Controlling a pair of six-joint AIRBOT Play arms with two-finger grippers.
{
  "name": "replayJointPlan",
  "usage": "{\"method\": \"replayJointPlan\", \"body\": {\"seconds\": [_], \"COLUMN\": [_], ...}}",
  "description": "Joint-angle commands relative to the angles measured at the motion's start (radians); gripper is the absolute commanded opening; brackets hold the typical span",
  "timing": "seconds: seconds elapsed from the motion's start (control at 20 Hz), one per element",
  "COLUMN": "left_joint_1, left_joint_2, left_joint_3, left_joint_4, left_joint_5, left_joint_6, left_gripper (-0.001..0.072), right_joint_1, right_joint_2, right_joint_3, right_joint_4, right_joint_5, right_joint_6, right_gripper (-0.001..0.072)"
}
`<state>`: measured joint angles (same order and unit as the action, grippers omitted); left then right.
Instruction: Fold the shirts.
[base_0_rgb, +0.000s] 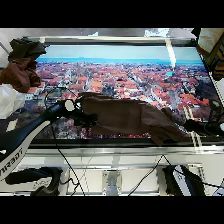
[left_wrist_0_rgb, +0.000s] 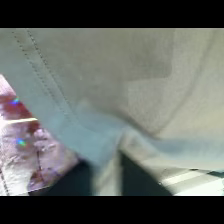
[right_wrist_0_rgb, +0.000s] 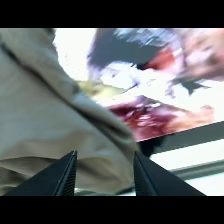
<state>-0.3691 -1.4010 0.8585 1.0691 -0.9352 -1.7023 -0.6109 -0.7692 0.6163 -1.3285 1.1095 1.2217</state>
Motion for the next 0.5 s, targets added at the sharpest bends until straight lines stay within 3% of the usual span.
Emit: {"method": "replayJointPlan", "body": {"seconds": [0.0,0.25,0.3,0.35,0.45], "left_joint_1": [0.000,0.000,0.000,0.000,0.000], "left_joint_2": [0.000,0.000,0.000,0.000,0.000], "left_joint_3": [0.000,0.000,0.000,0.000,0.000], "left_joint_4": [-0.001,0.000,0.000,-0.001,-0.001], "left_joint_5": [0.003,-0.006,-0.009,-0.011,-0.017], "left_joint_6": [-0.002,-0.001,0.000,0.002,0.002], "left_gripper": [0.0014,0.0014,0.0014,0.0014,0.0014], "right_joint_1": [0.000,0.000,0.000,0.000,0.000], "right_joint_2": [-0.010,-0.106,-0.138,-0.174,-0.238], "right_joint_3": [0.043,-0.041,-0.050,-0.055,-0.055], "right_joint_4": [-0.103,-0.057,-0.028,0.008,0.054], "right_joint_5": [0.069,0.040,0.039,0.031,0.009], "right_joint_6": [0.039,0.039,0.039,0.039,0.038], "right_gripper": [0.0401,0.0403,0.0413,0.0472,0.0474]}}
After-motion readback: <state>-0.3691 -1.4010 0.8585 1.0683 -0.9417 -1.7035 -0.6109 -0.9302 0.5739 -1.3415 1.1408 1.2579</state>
